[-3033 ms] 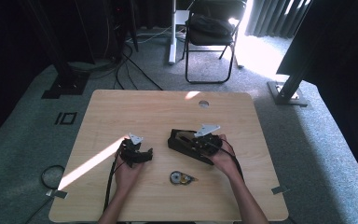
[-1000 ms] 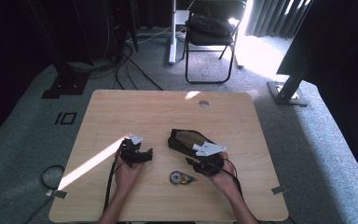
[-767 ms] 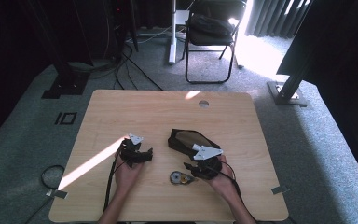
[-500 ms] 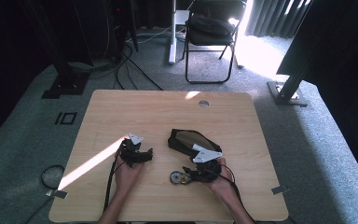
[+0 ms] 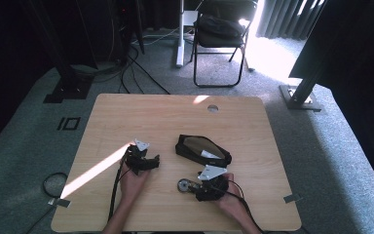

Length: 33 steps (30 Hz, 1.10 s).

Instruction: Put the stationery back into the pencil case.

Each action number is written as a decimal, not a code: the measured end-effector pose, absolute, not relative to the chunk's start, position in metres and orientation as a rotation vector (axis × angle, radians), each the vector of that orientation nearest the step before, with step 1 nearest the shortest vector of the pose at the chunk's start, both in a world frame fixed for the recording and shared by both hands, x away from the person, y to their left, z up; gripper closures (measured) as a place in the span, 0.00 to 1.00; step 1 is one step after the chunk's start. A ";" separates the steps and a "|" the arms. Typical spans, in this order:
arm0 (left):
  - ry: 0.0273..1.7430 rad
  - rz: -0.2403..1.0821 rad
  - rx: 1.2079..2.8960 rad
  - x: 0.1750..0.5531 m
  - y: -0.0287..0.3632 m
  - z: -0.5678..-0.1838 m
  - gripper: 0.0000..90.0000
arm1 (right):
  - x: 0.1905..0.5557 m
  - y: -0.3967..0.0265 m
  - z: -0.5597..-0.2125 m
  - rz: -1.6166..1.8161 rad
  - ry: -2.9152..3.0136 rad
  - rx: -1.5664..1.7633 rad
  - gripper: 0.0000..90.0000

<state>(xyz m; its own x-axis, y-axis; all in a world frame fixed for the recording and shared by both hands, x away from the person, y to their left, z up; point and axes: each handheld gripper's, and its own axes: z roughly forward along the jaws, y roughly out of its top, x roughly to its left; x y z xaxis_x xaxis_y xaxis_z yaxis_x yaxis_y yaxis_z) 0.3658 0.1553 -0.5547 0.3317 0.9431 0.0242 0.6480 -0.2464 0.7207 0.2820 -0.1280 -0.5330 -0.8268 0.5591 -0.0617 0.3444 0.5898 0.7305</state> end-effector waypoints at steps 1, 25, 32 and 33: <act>1.392 0.622 1.988 0.366 0.155 -0.555 0.21 | 0.282 -0.127 -0.534 1.074 2.543 0.738 0.38; 1.392 0.621 1.987 0.366 0.155 -0.555 0.21 | 0.279 -0.134 -0.536 1.073 2.515 0.802 0.40; 1.392 0.622 1.987 0.366 0.155 -0.555 0.21 | 0.278 -0.129 -0.539 1.085 2.552 0.810 0.33; 1.392 0.622 1.987 0.366 0.155 -0.555 0.21 | 0.278 -0.128 -0.540 1.076 2.562 0.801 0.33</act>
